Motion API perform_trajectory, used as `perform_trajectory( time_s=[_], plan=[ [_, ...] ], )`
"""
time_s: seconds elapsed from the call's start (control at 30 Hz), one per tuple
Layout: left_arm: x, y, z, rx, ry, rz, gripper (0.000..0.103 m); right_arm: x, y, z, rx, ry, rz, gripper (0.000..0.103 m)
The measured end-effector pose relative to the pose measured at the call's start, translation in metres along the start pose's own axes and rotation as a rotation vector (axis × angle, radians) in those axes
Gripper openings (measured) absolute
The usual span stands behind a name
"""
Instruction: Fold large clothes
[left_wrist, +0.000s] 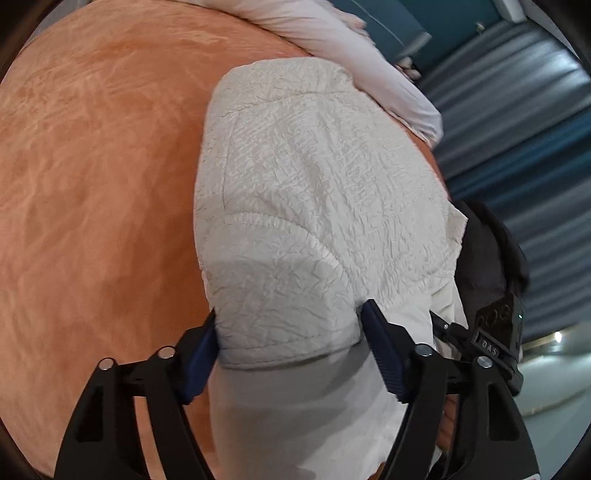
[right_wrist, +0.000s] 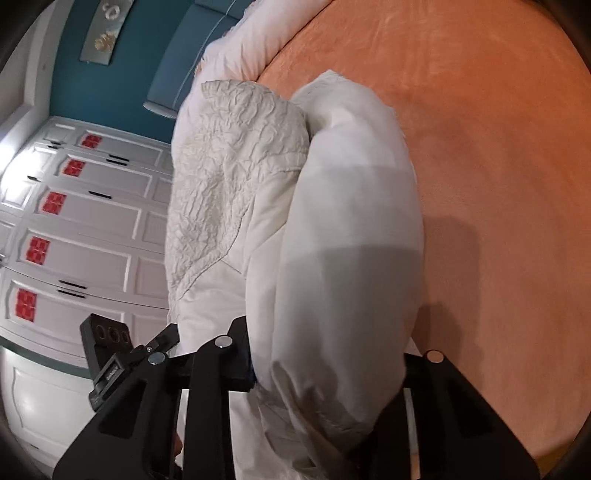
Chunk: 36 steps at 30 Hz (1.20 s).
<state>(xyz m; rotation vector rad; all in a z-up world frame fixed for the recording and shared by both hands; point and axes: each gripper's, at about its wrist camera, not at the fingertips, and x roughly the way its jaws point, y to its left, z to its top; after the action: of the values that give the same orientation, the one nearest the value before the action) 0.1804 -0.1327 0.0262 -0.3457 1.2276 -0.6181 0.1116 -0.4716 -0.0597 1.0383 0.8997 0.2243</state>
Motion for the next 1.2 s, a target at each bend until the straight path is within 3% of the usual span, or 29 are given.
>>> perform_trajectory(
  time_s=[0.2,0.27,0.43,0.47,0.53,0.6,0.63,0.7,0.77,0.83,0.93,1.2],
  plan=[
    [-0.024,0.004,-0.075,0.050,0.110,0.004,0.070,-0.029,-0.010,-0.081,0.004,0.061,-0.026,0.031],
    [-0.027,0.010,-0.090,0.060,0.101,0.007,0.076,-0.036,-0.014,-0.096,-0.013,0.065,-0.039,0.043],
    [-0.033,0.017,-0.094,0.019,0.008,0.054,0.083,-0.015,-0.003,-0.087,-0.075,0.055,-0.112,0.075],
    [-0.034,0.017,-0.093,0.015,-0.017,0.065,0.089,-0.008,-0.002,-0.084,-0.076,0.056,-0.116,0.081],
    [-0.027,0.017,-0.091,0.013,-0.031,0.082,0.098,0.005,-0.005,-0.079,-0.071,0.069,-0.104,0.090],
    [-0.014,0.025,-0.088,-0.052,-0.022,0.028,0.098,0.012,-0.014,-0.075,-0.046,0.086,-0.075,0.092],
    [-0.010,0.028,-0.087,-0.095,-0.018,-0.009,0.098,0.014,-0.018,-0.074,-0.028,0.089,-0.049,0.091],
    [-0.008,0.027,-0.083,-0.122,-0.017,-0.033,0.097,0.011,-0.021,-0.073,-0.014,0.093,-0.003,0.075],
    [-0.013,0.011,-0.081,-0.072,-0.025,-0.018,0.083,-0.003,-0.017,-0.075,-0.025,0.074,0.016,0.043],
    [-0.026,-0.010,-0.081,0.016,-0.060,-0.013,0.074,-0.021,-0.010,-0.077,-0.041,0.032,0.035,0.028],
    [-0.049,-0.027,-0.076,0.079,-0.118,-0.041,0.067,-0.051,0.008,-0.089,-0.084,-0.039,0.088,0.022],
    [-0.131,-0.060,-0.046,0.180,-0.289,-0.144,0.063,-0.103,0.105,-0.093,-0.299,-0.184,0.180,0.021]
  ],
)
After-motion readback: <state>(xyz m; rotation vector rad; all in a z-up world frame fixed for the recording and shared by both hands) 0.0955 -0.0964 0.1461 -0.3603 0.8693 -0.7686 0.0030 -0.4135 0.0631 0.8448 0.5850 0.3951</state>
